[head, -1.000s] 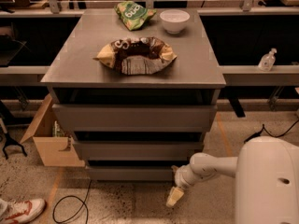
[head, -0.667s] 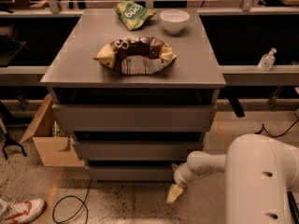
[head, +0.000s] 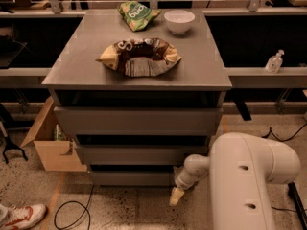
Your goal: Open bottom drawer
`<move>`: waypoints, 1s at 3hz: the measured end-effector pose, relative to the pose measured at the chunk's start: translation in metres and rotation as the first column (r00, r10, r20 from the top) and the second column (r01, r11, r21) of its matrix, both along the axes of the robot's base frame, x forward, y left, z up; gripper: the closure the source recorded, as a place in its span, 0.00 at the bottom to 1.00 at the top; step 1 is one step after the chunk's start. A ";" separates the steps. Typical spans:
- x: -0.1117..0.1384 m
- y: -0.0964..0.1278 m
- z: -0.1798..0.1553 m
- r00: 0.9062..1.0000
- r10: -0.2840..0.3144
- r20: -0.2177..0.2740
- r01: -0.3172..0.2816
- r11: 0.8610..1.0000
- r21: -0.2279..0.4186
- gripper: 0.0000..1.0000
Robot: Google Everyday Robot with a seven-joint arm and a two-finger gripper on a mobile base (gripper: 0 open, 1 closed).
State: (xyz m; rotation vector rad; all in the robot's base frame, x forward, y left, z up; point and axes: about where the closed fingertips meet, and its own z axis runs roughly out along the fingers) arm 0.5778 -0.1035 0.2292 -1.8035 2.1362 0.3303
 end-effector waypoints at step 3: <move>0.030 0.014 -0.024 0.996 0.007 0.094 0.000 0.997 -0.076 0.00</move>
Offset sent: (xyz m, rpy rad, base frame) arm 0.0382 0.0169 -0.0270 -0.0953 -0.1042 0.0108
